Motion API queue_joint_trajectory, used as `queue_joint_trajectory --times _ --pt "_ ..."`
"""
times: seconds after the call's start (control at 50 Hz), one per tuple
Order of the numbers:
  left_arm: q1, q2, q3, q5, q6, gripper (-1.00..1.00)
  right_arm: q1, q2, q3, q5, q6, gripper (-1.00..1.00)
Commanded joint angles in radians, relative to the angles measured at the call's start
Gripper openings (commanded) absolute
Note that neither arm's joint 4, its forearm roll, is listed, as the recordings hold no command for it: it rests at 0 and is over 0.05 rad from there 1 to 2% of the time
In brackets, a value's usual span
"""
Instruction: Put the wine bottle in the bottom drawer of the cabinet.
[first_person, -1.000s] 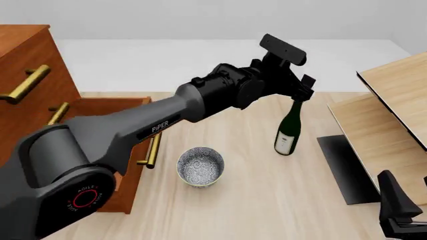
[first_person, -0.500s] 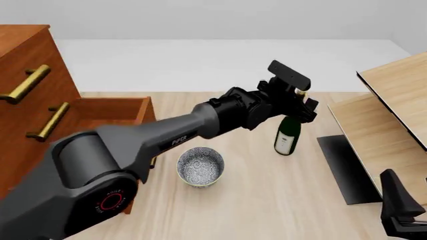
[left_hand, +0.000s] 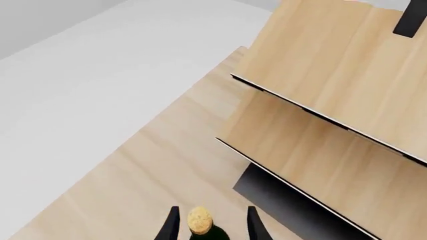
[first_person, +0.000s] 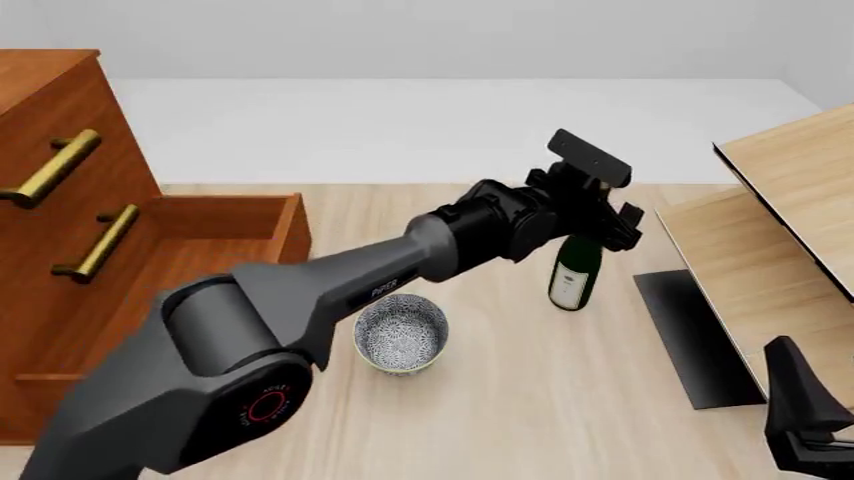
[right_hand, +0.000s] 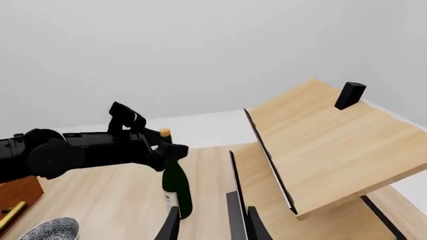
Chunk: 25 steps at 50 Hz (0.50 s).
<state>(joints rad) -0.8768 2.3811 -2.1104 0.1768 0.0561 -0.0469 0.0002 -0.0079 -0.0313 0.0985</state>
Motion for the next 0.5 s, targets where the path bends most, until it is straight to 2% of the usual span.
queue_joint_trajectory --times 0.02,0.08,0.1,0.26,0.5 --pt "0.006 0.05 -0.13 0.079 -0.003 1.0 -0.003 0.0 0.0 -0.001 0.003 1.0" --pt "0.01 0.052 -0.144 0.086 0.005 1.0 -0.003 0.0 0.001 -0.001 0.003 1.0" --pt "0.01 0.056 -0.152 0.094 0.003 -1.0 -0.002 0.0 0.001 -0.001 0.002 1.0" --pt "0.019 0.064 -0.196 0.127 0.002 -1.0 -0.002 0.0 0.0 -0.001 0.001 1.0" --pt "0.018 0.061 -0.213 0.141 0.006 -1.0 -0.001 0.0 0.0 -0.001 -0.003 1.0"
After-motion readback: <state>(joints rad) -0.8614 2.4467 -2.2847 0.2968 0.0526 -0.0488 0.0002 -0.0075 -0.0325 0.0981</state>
